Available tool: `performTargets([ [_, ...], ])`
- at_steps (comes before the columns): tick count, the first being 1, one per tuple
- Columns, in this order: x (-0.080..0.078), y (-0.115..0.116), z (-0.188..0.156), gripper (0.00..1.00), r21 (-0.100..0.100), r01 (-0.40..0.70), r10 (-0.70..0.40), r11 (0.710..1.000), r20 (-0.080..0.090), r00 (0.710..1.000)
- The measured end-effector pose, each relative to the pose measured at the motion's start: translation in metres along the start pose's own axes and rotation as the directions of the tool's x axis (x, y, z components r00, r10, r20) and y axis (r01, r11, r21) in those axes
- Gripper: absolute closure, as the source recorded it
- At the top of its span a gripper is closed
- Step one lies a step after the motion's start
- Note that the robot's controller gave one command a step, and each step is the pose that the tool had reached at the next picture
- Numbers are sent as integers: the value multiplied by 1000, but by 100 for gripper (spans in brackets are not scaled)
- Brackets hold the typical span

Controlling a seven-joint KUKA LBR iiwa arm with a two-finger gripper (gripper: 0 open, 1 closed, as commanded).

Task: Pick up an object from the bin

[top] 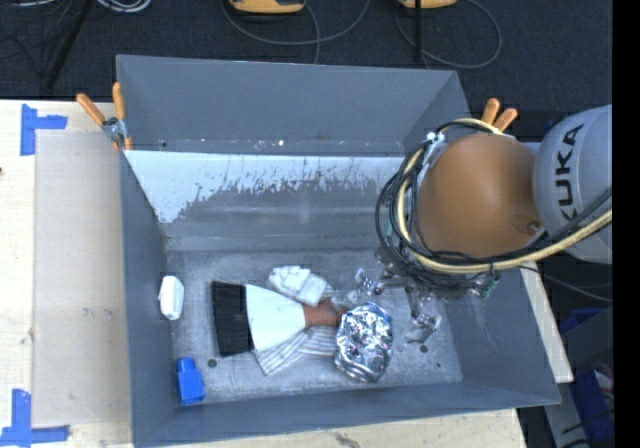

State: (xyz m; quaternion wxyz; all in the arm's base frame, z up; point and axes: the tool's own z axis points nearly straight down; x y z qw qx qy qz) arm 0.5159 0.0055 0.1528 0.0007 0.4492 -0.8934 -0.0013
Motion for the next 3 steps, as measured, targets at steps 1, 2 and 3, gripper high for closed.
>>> performTargets([
  [1,1,9,75,100,4,-64,64,998,-8,998],
  [2,1,9,75,100,4,-63,63,998,-8,998],
  [3,13,5,-77,100,3,-77,77,997,2,997],
])
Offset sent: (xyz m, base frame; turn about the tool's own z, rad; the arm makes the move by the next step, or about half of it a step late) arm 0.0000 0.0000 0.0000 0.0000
